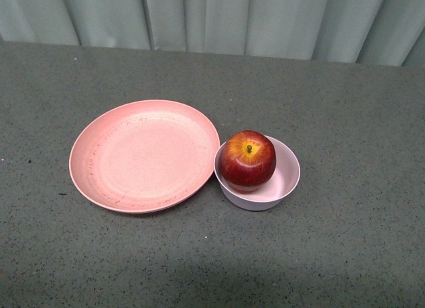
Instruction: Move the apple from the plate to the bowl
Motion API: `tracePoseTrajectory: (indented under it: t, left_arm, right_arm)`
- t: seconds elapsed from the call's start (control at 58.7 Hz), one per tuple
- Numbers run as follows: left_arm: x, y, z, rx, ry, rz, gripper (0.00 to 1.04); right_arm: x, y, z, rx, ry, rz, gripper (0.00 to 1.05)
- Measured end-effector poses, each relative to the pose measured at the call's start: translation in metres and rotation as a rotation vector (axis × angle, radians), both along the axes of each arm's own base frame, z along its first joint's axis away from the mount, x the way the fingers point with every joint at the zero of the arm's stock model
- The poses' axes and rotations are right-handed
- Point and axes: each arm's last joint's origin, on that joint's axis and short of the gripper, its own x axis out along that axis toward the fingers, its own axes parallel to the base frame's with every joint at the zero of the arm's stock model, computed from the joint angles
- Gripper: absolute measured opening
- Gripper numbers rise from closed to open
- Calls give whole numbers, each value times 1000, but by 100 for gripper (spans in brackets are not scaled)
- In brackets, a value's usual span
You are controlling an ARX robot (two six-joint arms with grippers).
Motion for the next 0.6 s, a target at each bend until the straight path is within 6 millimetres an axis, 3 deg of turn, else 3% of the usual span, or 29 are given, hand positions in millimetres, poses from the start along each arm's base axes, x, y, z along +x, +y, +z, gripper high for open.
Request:
tracePoseTrajectory:
  t: [0.358, 0.596]
  left_arm:
    - [-9, 0, -2, -1, 3, -3, 5]
    - [-9, 0, -2, 0, 3, -3, 49]
  right_arm:
    - [0, 0, 0, 0, 0, 0, 95]
    - [0, 0, 0, 0, 0, 0, 95]
